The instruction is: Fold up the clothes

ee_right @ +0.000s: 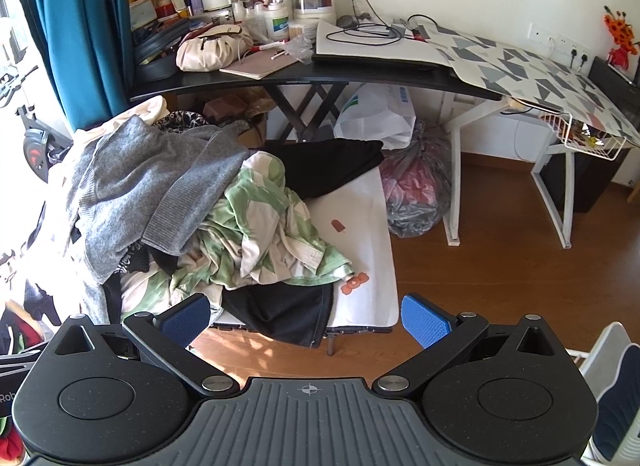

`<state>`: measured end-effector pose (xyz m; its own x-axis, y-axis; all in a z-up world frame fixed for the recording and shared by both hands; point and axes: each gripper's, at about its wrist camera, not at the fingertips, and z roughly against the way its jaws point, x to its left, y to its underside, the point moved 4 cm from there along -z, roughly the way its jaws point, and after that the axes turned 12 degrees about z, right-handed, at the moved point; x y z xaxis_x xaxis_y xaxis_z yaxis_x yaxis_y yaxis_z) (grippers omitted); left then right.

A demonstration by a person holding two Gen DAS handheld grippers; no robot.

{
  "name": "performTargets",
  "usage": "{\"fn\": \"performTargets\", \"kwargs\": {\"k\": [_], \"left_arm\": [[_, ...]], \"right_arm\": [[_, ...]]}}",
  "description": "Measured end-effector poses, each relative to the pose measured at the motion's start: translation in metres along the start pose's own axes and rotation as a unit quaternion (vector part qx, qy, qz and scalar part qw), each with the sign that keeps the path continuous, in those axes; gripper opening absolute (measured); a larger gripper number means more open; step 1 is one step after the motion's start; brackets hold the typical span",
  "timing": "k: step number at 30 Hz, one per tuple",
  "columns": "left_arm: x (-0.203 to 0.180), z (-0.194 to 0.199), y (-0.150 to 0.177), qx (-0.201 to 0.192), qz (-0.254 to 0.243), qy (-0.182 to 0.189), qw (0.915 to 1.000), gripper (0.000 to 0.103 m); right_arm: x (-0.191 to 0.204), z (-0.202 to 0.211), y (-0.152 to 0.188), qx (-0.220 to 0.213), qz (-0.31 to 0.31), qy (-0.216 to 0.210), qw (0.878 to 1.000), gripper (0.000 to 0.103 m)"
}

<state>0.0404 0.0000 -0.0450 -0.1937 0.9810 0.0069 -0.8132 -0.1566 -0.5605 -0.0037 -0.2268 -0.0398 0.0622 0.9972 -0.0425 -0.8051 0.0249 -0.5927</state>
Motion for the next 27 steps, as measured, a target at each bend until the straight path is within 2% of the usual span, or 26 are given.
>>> {"fn": "performTargets", "kwargs": {"k": [6, 15, 27], "left_arm": [[-0.004, -0.006, -0.005, 0.007, 0.019, -0.012, 0.9997, 0.103], [-0.027, -0.009, -0.013, 0.006, 0.012, -0.010, 0.9999, 0.103], [-0.060, -0.017, -0.023, 0.003, 0.027, -0.008, 0.9996, 0.103]], "right_arm": [[-0.009, -0.004, -0.007, -0.009, 0.006, -0.003, 1.000, 0.102], [-0.030, -0.014, -0.020, -0.011, -0.001, -0.010, 1.000, 0.102], [-0.059, -0.032, -0.038, -0.014, 0.007, -0.017, 1.000, 0.102]]}}
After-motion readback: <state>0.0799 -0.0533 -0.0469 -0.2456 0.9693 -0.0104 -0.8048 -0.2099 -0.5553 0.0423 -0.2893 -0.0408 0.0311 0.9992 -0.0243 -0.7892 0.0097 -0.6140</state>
